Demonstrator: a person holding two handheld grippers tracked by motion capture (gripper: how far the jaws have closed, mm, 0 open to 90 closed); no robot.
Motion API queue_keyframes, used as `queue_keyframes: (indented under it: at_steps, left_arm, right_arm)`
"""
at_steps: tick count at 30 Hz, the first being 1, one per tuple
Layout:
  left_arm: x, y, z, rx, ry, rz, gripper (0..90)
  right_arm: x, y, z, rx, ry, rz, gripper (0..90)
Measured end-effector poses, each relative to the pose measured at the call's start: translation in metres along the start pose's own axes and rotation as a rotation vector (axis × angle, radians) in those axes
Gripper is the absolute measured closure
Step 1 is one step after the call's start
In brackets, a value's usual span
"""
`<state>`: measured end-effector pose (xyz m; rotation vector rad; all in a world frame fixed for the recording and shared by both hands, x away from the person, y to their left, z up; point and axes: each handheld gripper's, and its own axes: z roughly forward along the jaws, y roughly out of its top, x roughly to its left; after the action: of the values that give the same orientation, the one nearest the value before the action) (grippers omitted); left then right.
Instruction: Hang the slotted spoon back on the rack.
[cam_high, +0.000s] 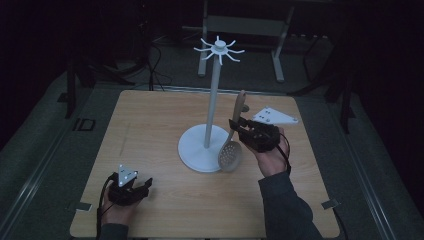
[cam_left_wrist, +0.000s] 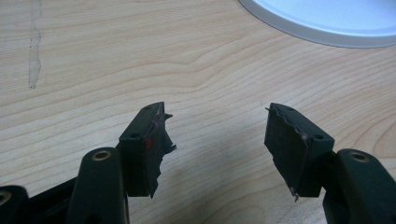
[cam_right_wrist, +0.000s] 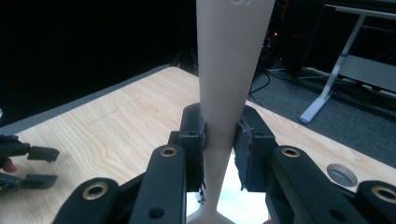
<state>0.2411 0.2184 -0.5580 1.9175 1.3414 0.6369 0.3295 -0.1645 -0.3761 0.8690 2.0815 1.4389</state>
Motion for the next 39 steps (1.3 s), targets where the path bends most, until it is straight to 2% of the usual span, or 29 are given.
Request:
queue_keyframes:
  at_steps: [9, 17, 24, 39]
  left_arm:
    - [0.0, 0.0, 0.0, 0.0, -0.001, -0.001, 39.0]
    - [0.0, 0.0, -0.001, -0.001, 0.0, -0.003, 39.0]
    - [0.001, 0.0, -0.001, -0.003, 0.0, -0.004, 39.0]
    - [0.002, -0.001, -0.001, -0.002, 0.003, -0.014, 38.9]
  right_arm:
    - [0.001, 0.011, -0.002, -0.028, 0.006, 0.005, 74.5]
    - [-0.001, 0.029, -0.003, -0.054, 0.024, 0.018, 74.5]
    - [-0.001, 0.037, -0.002, -0.052, 0.032, 0.014, 74.5]
    - [-0.012, 0.05, 0.002, -0.026, 0.039, 0.028, 74.4]
